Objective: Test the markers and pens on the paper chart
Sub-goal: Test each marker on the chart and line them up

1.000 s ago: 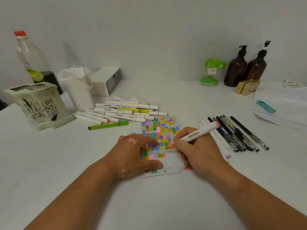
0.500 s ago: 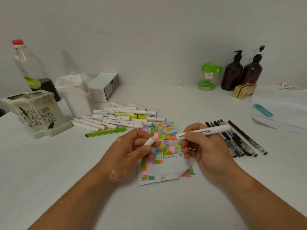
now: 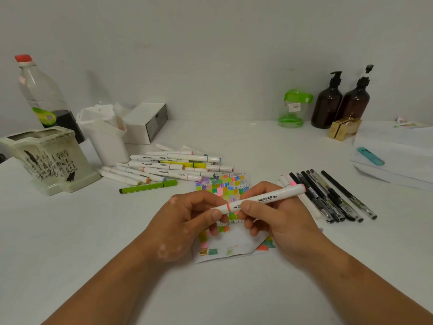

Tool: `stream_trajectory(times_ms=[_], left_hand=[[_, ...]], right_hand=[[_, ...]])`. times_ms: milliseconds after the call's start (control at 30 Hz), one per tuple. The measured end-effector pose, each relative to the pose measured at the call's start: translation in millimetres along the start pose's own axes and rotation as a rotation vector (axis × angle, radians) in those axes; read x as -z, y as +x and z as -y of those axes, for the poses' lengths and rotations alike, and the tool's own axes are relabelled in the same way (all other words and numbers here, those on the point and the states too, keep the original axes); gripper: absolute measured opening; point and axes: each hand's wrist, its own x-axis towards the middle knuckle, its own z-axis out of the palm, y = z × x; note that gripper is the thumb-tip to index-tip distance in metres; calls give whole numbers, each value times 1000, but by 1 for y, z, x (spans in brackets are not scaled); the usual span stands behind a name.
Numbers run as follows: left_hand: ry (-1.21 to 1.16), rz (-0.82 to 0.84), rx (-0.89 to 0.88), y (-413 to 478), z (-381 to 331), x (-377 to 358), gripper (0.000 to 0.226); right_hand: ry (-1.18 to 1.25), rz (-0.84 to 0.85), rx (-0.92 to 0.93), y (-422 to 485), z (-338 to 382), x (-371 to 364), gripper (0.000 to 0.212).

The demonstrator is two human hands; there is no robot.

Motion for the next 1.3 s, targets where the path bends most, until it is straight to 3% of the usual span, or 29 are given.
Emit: stream_trajectory(times_ms=[300, 467, 533, 633, 700, 800, 933, 1000, 1133, 1300], left_hand=[[-169, 5, -11, 0, -6, 0, 13], [-121, -5, -20, 2, 0, 5, 15], [-128, -49, -25, 5, 3, 9, 20], [-186, -90, -18, 6, 7, 15, 40], [-225, -82, -12, 5, 9, 18, 46], [-258, -83, 3, 5, 10, 17, 41], [-156, -114, 28, 7, 6, 11, 21], [-49, -187, 51, 6, 6, 13, 20], [459, -426, 86, 4, 13, 29, 13], [815, -675, 197, 7, 25, 56, 21]], right_hand=[[26, 14, 5, -1, 5, -9, 5], [-74, 52, 68, -2, 4, -10, 8], [-55, 103, 89, -2, 8, -5, 19], [158, 335, -19, -2, 15, 9, 47], [256, 445, -127, -2, 18, 15, 55], [274, 390, -248, 0, 17, 9, 48], [-125, 235, -187, -1, 15, 2, 24], [-366, 126, -144, 1, 14, 8, 26], [-999, -225, -45, 9, 12, 34, 24], [-1274, -291, -61, 12, 2, 48, 36]])
